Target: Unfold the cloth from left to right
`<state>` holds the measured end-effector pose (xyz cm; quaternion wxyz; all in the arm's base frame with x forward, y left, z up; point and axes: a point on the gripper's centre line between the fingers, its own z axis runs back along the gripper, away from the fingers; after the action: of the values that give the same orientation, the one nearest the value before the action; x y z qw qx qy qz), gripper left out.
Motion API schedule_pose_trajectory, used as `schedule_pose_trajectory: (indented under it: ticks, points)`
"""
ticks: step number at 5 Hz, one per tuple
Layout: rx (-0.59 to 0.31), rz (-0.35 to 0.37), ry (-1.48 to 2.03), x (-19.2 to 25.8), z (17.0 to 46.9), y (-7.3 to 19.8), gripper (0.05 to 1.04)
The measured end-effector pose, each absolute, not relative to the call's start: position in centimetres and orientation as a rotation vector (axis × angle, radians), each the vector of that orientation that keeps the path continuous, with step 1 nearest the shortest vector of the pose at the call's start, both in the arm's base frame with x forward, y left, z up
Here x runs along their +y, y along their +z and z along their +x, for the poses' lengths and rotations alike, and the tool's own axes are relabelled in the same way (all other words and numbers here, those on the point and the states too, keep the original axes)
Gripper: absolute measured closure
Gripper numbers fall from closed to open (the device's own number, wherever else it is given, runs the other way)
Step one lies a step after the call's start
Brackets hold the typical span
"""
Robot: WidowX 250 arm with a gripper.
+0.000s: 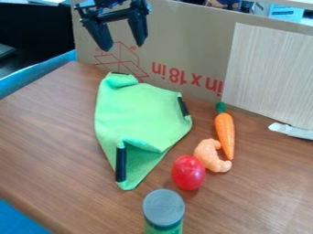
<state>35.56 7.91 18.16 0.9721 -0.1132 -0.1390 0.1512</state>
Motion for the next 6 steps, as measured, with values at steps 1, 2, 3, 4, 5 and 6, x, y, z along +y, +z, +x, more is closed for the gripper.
schedule_pose_trajectory:
  ticks: [1,2,3,4,5,6]
  points:
    - [-0.248,-0.238,0.318,7.8,35.7,16.8,0.083]
    - [-0.271,-0.245,0.333,6.3,36.3,15.0,0.083]
    - [-0.283,-0.206,0.377,5.4,37.5,12.2,0.083]
    - [-0.263,-0.165,0.424,4.7,38.7,9.8,0.083]
    - [-0.286,-0.138,0.478,4.2,40.8,9.0,0.083]
    - [-0.303,-0.124,0.536,4.6,42.2,8.5,0.083]
